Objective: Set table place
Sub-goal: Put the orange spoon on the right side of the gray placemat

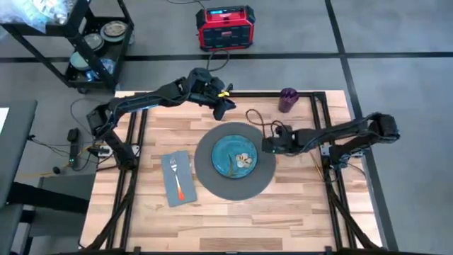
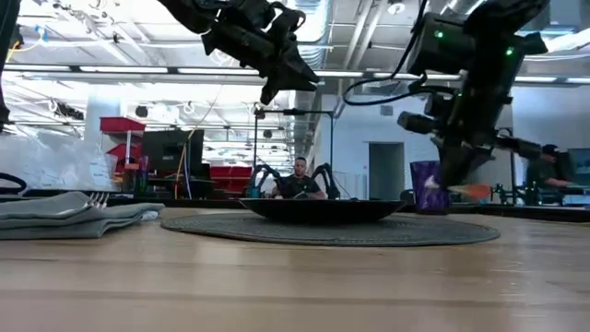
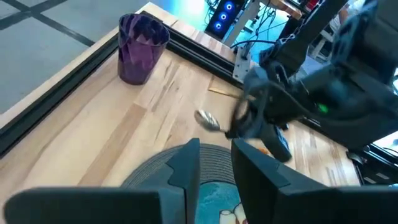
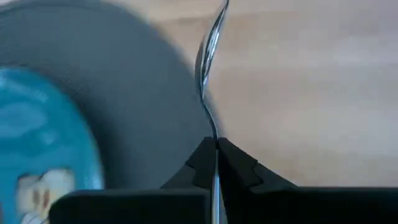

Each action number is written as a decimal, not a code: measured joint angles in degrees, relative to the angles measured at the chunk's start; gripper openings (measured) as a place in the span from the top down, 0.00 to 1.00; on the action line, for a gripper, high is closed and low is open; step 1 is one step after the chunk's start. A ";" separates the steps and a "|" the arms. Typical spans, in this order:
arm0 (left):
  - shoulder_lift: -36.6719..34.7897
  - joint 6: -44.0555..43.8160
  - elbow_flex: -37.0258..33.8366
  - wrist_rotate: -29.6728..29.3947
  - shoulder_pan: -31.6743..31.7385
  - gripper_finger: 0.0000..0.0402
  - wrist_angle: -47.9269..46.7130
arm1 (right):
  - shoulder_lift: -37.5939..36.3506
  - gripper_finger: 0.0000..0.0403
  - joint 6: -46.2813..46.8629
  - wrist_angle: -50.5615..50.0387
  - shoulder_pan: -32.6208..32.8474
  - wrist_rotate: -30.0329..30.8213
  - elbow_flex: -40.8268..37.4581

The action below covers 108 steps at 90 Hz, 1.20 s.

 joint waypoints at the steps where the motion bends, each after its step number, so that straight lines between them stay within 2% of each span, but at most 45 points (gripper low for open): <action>1: 0.00 0.00 0.00 0.00 0.00 0.81 -0.01 | 0.36 1.00 0.27 0.13 0.18 -0.13 -0.01; 23: 0.00 -0.05 0.00 -0.04 0.00 0.81 -0.13 | 5.10 1.00 2.58 3.62 2.48 -1.55 0.02; 42: 0.00 -0.07 0.00 -0.04 0.00 0.81 -0.19 | 7.47 1.00 -1.11 11.95 3.14 -2.25 0.04; 78: 0.00 -0.15 0.00 -0.04 0.00 0.81 -0.20 | 7.84 0.95 -0.49 8.07 2.63 -1.15 0.09; 108: 0.00 -0.04 0.00 -0.04 0.00 0.81 -0.20 | 7.43 0.91 -1.80 7.71 4.88 0.68 1.87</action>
